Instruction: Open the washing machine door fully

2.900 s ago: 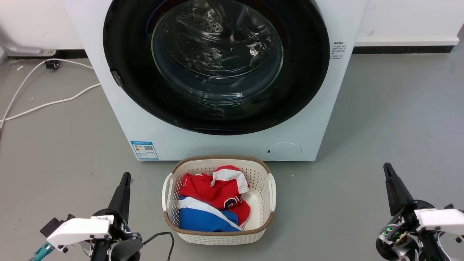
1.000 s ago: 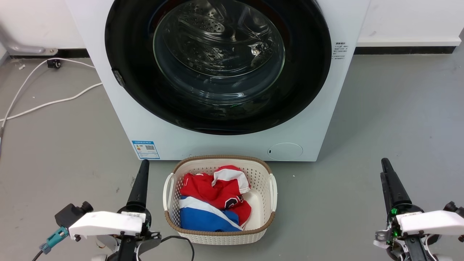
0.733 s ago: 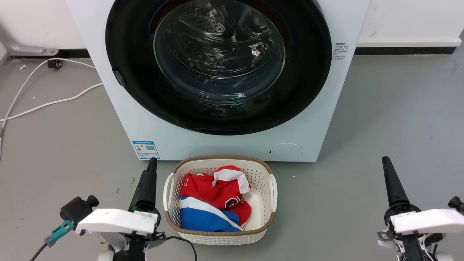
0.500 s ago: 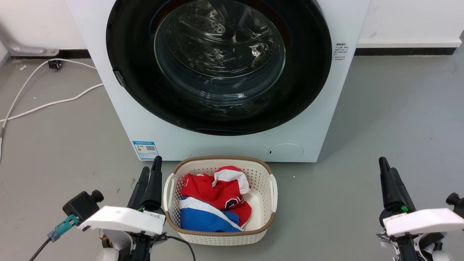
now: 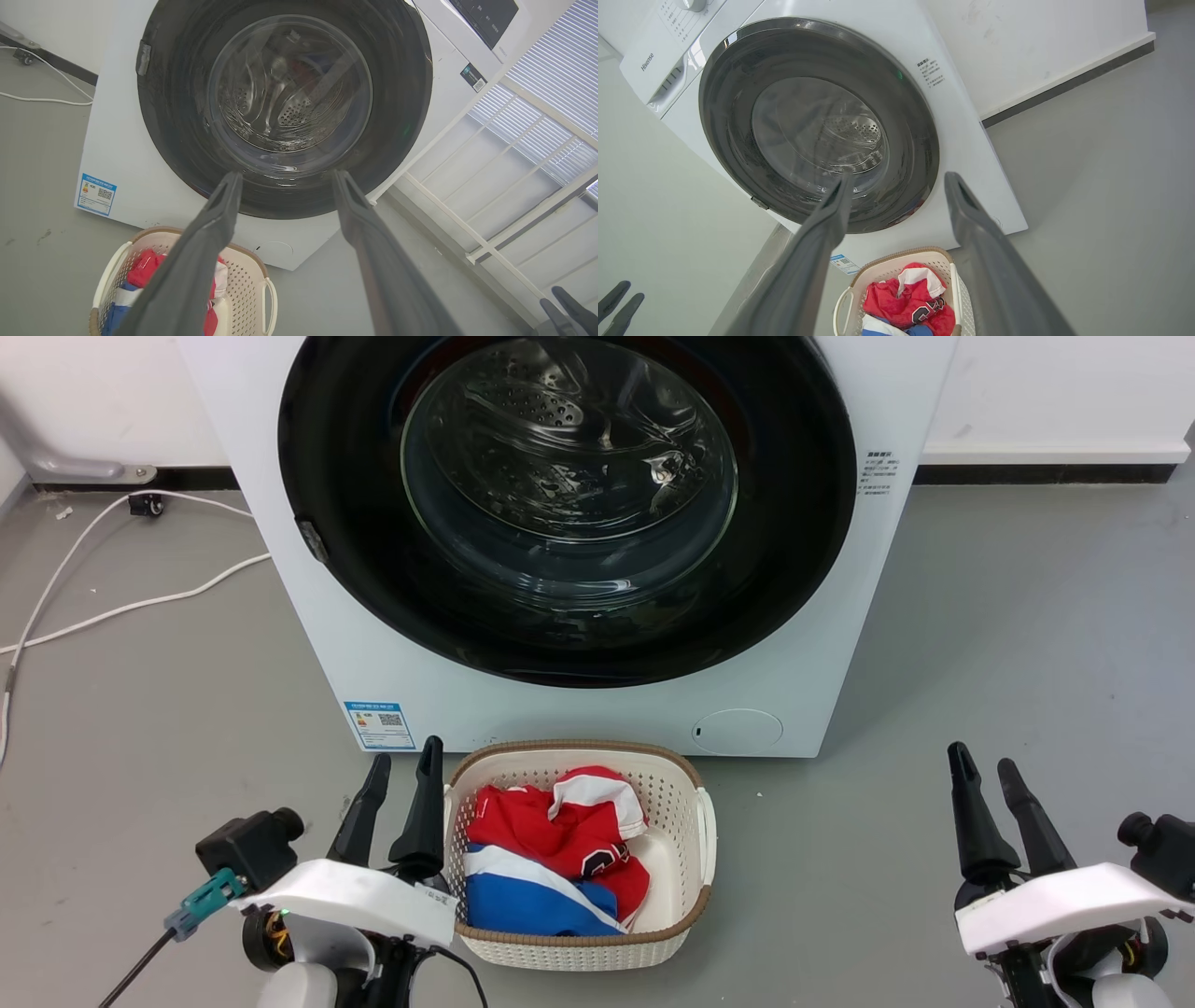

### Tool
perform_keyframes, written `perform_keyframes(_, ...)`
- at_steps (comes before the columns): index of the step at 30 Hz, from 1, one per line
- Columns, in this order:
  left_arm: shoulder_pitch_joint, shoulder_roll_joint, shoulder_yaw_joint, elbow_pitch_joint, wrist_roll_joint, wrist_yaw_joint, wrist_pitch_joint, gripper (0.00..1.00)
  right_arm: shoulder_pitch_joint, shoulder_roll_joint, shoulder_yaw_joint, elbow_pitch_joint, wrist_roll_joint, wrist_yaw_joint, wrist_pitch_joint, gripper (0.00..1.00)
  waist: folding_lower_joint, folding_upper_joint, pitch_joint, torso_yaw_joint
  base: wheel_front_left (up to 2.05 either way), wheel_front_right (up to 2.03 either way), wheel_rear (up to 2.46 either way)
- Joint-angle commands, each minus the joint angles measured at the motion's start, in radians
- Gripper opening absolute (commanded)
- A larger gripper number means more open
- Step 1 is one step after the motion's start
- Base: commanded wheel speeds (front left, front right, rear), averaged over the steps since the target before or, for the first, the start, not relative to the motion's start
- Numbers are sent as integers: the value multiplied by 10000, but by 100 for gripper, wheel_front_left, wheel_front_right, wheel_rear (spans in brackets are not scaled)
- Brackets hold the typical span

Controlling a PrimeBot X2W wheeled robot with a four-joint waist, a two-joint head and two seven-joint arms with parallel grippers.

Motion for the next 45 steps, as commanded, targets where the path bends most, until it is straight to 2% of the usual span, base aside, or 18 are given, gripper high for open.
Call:
perform_keyframes(1,-271,33,-31,-76,331,43,-102,100,-42,11,21,-176,-353,16,23,100,0,0,2,6,0,0,0)
perform_keyframes(20,-412,124,-390,226,2616,210,-607,100,122,54,-49,-522,-2790,20,220,100,0,0,-12,52,0,0,0)
perform_keyframes(33,-502,169,-442,401,3802,406,-900,100,236,68,-43,-677,-3955,21,169,100,0,0,-67,81,0,0,0)
perform_keyframes(45,-547,138,-508,706,4552,388,-1142,100,324,76,-21,-686,-4750,24,119,100,0,0,-109,106,0,0,0)
